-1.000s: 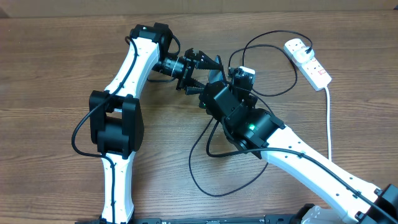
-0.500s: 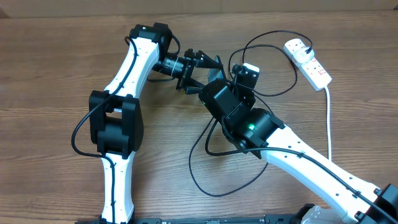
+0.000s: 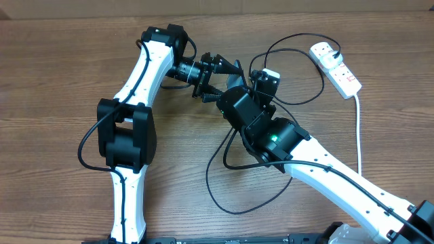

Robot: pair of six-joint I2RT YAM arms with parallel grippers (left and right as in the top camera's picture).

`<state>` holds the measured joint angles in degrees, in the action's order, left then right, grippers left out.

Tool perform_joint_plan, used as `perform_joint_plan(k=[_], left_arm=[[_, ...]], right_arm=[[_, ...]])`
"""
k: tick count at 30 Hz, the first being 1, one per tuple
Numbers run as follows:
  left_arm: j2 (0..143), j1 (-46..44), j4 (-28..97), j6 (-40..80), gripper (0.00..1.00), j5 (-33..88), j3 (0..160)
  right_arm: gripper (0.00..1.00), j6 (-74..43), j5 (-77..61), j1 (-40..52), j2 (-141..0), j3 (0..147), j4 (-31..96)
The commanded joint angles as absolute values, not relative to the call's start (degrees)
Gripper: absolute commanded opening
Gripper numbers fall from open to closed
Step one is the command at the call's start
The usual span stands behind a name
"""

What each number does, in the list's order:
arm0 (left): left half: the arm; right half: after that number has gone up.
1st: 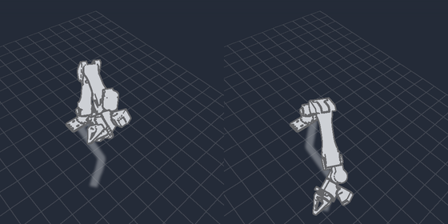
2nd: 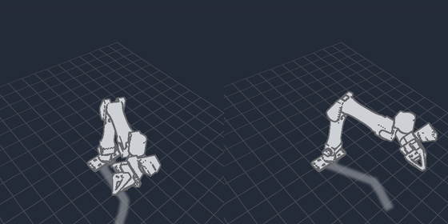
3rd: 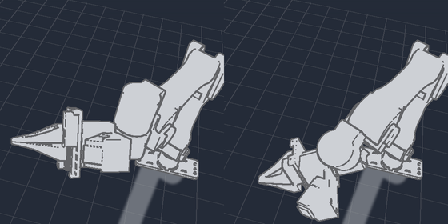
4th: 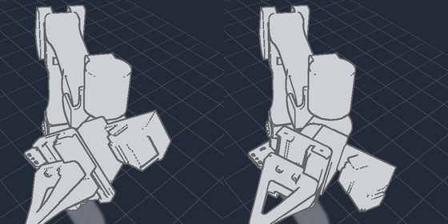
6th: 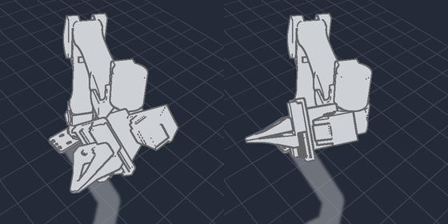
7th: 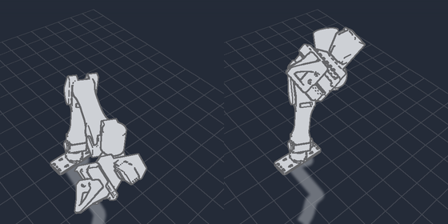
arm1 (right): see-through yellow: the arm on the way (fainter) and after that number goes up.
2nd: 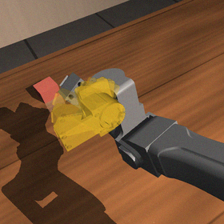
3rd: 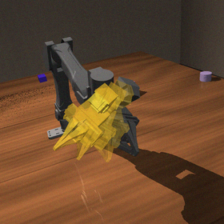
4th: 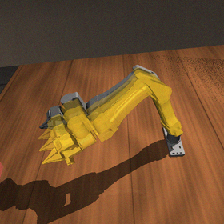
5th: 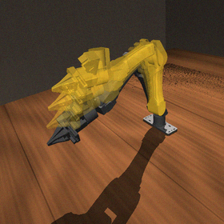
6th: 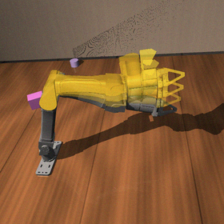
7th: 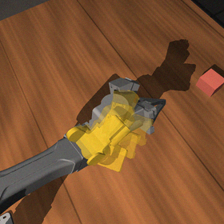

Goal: Plug charger to phone and switch on socket

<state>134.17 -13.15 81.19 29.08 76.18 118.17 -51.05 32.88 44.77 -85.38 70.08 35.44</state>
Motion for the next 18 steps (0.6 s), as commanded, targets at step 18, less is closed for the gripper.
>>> perform_joint_plan(k=[18], left_arm=[[134.5,-13.5,79.0,29.9,0.67,78.8,119.8]], right_arm=[[0.22,-51.0,31.2,45.0,-84.9,71.3,35.2]])
